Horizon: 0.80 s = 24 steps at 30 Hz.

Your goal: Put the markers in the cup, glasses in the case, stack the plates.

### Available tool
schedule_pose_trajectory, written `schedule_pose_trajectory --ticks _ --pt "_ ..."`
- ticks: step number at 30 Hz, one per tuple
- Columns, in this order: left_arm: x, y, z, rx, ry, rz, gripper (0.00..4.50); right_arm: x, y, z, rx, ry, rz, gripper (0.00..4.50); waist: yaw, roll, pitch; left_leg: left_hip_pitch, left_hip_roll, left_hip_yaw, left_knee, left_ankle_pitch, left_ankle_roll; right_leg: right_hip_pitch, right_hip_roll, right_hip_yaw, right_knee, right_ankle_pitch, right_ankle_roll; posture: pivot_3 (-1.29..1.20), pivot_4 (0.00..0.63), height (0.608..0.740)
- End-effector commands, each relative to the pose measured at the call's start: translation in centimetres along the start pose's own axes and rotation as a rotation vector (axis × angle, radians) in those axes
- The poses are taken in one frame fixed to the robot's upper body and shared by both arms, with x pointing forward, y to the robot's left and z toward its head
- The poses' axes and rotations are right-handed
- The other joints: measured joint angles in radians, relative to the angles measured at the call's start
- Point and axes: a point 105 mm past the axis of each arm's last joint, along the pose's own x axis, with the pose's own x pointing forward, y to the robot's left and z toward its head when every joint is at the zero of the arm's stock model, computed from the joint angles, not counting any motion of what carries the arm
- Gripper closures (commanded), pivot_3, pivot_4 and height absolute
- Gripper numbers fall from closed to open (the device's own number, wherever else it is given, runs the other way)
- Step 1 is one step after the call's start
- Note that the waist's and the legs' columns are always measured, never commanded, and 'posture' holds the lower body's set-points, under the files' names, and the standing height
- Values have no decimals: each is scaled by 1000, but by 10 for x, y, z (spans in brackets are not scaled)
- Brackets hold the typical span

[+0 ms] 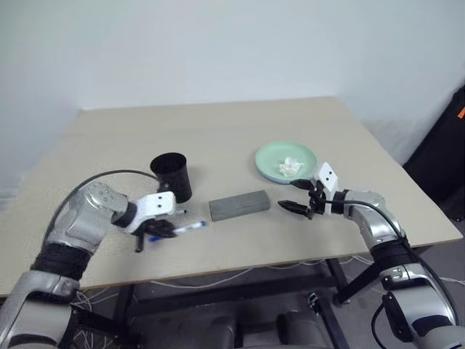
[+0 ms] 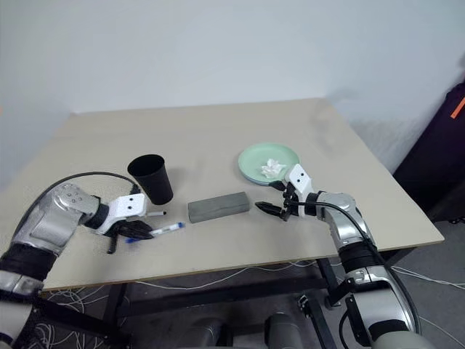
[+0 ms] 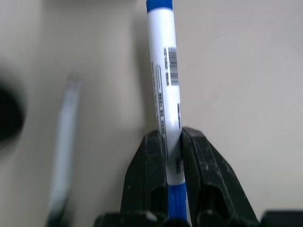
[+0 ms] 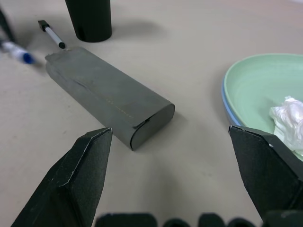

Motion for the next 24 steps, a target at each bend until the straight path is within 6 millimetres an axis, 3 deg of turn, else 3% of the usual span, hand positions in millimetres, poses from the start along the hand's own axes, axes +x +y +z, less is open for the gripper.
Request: schedule_pose_trajectory --ticks 1,9,15,18,21,24 --pt "-20 -2 43 74 -154 45 4423 1 -5 17 -47 -40 -4 223 -1 -1 0 0 0 -1 0 0 0 0 0 -1 0 0 0 0 0 740" --pt "-20 0 48 67 -179 97 4423 2 -6 18 -51 -41 2 223 -1 0 0 4 0 1 -3 1 -1 1 3 1 1 0 0 0 0 740" --pt "-27 28 77 50 -374 276 4423 2 -4 17 -51 -42 4 223 -1 -1 0 3 -1 1 0 1 -1 3 1 0 1 0 0 0 0 740" --pt "-41 45 96 37 -537 409 4423 2 -3 17 -52 -42 6 223 -1 -1 0 4 -1 1 0 1 -1 2 1 1 1 1 2 0 0 740" --pt "-43 47 98 33 -559 428 4423 2 -3 17 -52 -42 6 223 -2 -1 0 4 -1 1 -1 1 -2 1 2 1 1 1 2 0 0 740" --pt "-67 67 101 -46 -742 653 4423 1 -3 16 -55 -40 6 223 -1 -1 0 4 -1 1 -3 2 -2 1 3 2 1 1 2 0 0 740"
